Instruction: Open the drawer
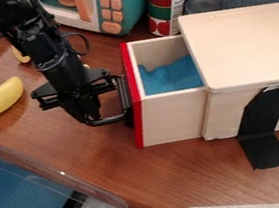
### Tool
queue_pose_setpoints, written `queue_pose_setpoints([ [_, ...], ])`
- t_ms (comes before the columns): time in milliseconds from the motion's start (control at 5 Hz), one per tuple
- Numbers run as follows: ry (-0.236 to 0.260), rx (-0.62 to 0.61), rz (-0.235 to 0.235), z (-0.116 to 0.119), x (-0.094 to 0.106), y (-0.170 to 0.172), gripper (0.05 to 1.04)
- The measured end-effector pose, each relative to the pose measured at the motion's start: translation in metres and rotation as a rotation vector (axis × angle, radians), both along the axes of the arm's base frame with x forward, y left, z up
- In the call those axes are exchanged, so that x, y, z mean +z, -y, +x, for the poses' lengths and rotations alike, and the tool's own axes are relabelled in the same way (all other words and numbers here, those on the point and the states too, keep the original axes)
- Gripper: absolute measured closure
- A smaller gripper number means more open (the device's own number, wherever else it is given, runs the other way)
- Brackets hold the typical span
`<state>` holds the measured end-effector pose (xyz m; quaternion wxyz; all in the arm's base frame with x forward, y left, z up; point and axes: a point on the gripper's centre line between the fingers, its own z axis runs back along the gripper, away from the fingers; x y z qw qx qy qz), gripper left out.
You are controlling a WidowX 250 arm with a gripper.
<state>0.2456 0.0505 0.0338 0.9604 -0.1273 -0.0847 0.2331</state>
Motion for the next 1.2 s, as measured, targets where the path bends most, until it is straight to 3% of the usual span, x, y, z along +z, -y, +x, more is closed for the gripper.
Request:
queue_pose_setpoints([
  [600,-0.019,-0.010,-0.005,-0.0068,0.0009,-0.0109,0.928],
  [800,-0.021,-0.015,0.000,-0.0076,0.0009,-0.0126,0.880],
  [1000,-0.030,-0.086,0.014,-0.0110,0.0002,-0.0119,0.629],
  [1200,-0.023,-0.096,0.024,-0.0115,0.0050,-0.0120,0.310],
])
